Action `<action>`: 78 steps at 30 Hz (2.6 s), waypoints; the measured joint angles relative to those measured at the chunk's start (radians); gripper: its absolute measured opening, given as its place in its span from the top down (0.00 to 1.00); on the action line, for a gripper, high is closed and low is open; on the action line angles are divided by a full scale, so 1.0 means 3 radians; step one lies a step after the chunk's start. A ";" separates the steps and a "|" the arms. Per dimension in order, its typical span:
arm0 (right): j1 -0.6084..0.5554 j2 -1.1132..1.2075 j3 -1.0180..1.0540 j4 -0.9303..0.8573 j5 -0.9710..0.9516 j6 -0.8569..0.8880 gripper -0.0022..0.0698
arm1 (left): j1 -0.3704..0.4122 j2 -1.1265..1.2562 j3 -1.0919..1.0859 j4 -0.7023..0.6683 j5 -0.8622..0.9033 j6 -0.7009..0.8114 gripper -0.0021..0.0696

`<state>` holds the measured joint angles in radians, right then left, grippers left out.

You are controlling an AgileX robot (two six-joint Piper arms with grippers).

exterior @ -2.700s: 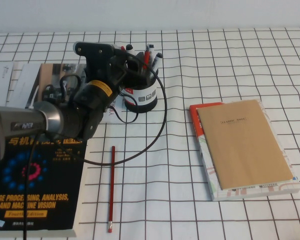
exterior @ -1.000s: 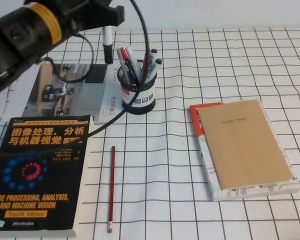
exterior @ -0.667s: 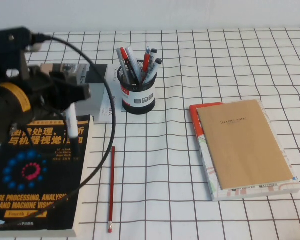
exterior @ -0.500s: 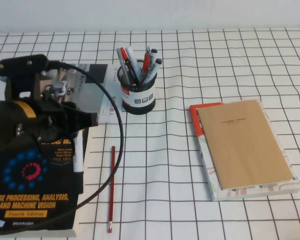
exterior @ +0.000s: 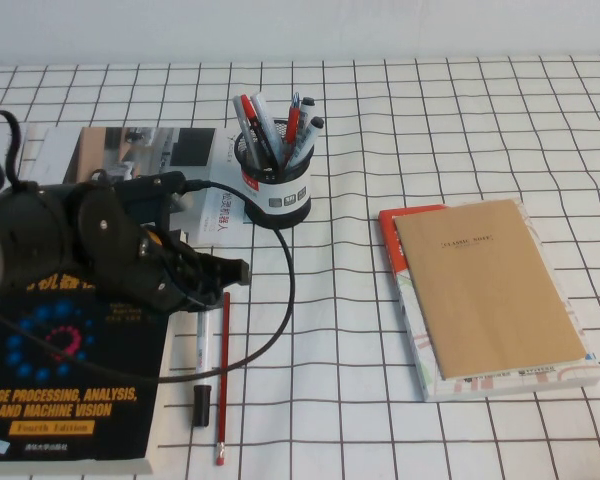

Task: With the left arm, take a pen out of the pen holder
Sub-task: 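Take a marker out of the pen holder and lay it on the table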

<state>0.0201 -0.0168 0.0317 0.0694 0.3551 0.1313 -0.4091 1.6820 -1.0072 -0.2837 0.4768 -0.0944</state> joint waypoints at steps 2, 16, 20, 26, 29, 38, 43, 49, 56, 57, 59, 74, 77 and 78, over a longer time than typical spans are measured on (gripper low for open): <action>0.0000 0.0000 0.0000 0.0000 0.0000 0.0000 0.99 | 0.0000 0.0136 -0.0090 0.0000 0.0000 -0.0023 0.79; 0.0000 0.0000 0.0000 0.0000 0.0000 0.0000 0.99 | 0.0039 0.0330 -0.0216 0.0162 0.0000 -0.0189 0.61; 0.0000 0.0000 0.0000 0.0000 0.0000 0.0000 0.99 | 0.0053 0.0256 -0.0216 0.0450 0.0000 -0.0477 0.55; 0.0000 0.0000 0.0000 0.0000 0.0000 0.0000 0.99 | -0.0027 -0.0478 -0.0020 0.0574 -0.0469 -0.0432 0.54; 0.0000 0.0000 0.0000 0.0000 0.0000 0.0000 0.99 | -0.0153 -0.1040 0.0390 0.0583 -0.1030 -0.0189 0.66; 0.0000 0.0000 0.0000 0.0000 0.0000 0.0000 0.99 | -0.0164 -0.2919 0.1684 0.1251 -0.1702 -0.0057 0.96; 0.0000 0.0000 0.0000 0.0000 0.0000 0.0000 0.99 | -0.0162 -0.3966 0.2099 0.1552 -0.1160 -0.0057 0.97; 0.0000 0.0000 0.0000 0.0000 0.0000 0.0000 0.99 | -0.0112 -0.4808 0.2353 0.1710 -0.0234 -0.0057 0.97; 0.0000 0.0000 0.0000 0.0000 0.0000 0.0000 0.99 | 0.0082 -0.5260 0.2477 0.1698 0.0121 -0.0057 0.97; 0.0000 0.0000 0.0000 0.0000 0.0000 0.0000 0.99 | 0.0083 -0.5280 0.2495 0.1698 0.0122 -0.0057 0.97; 0.0000 0.0000 0.0000 0.0000 0.0000 0.0000 0.99 | 0.0089 -0.5293 0.2543 0.1698 0.0114 -0.0057 0.97; 0.0000 0.0000 0.0000 0.0000 0.0000 0.0000 0.99 | 0.0618 -0.5325 0.3069 0.1334 -0.0142 -0.0057 0.97; 0.0000 0.0000 0.0000 0.0000 0.0000 0.0000 0.99 | 0.0874 -0.5325 0.3275 0.1287 -0.0363 -0.0057 0.97; 0.0000 0.0000 0.0000 0.0000 0.0000 0.0000 0.99 | 0.0945 -0.5325 0.3351 0.1281 -0.0487 -0.0057 0.97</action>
<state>0.0201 -0.0168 0.0317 0.0694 0.3551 0.1313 -0.1256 0.0844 -0.0019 0.1005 0.3308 -0.1114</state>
